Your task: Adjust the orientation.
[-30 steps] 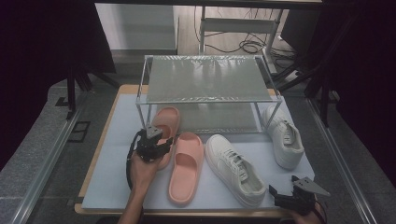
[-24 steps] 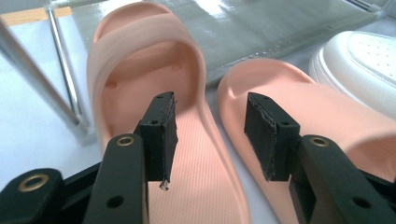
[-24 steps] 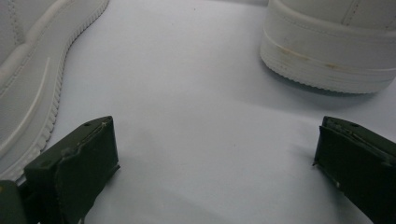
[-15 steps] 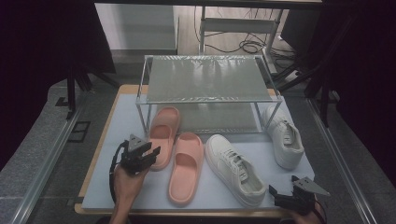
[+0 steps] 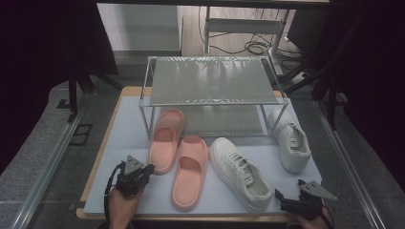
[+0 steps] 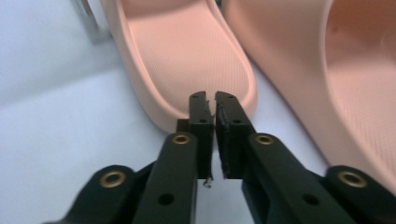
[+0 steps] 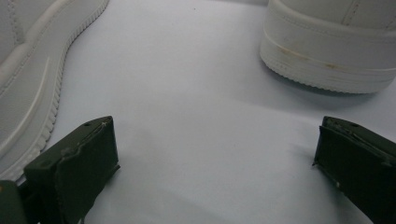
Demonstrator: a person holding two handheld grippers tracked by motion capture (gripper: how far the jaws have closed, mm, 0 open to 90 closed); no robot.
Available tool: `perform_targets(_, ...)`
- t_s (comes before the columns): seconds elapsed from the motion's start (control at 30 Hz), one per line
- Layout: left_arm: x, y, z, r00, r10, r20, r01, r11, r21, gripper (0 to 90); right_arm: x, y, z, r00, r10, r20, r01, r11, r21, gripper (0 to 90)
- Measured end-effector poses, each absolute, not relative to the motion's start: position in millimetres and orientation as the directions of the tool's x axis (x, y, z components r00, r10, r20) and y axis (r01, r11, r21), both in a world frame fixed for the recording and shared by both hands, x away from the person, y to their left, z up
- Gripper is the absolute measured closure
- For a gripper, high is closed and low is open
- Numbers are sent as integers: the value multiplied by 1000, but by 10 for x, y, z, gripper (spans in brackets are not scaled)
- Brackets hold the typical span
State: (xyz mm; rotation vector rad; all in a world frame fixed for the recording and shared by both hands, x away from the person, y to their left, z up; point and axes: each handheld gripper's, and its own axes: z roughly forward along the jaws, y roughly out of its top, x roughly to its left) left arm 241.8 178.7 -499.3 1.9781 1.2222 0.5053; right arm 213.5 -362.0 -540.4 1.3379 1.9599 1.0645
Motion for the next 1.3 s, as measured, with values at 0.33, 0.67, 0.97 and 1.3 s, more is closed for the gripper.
perform_targets(0.33, 2347, 1724, -5097, 479, 876, -59, 612, -285, 737, 896, 2135, -3620, -5404, -366, 931, 3, 509, 198, 838, 0)
perform_targets(0.67, 2476, 1683, -5157, 451, 892, -22, 629, -300, 717, 896, 2135, -3620, -5405, -366, 931, 3, 509, 198, 838, 0)
perform_targets(0.97, 2632, 1703, -5158, 428, 903, -37, 629, -268, 730, 895, 2135, -3620, -5405, -366, 931, 3, 509, 198, 838, 0)
perform_targets(1.3, 2809, 1626, -5053, 437, 899, -24, 605, -274, 747, 895, 2135, -3620, -5405, -366, 931, 3, 509, 198, 838, 0)
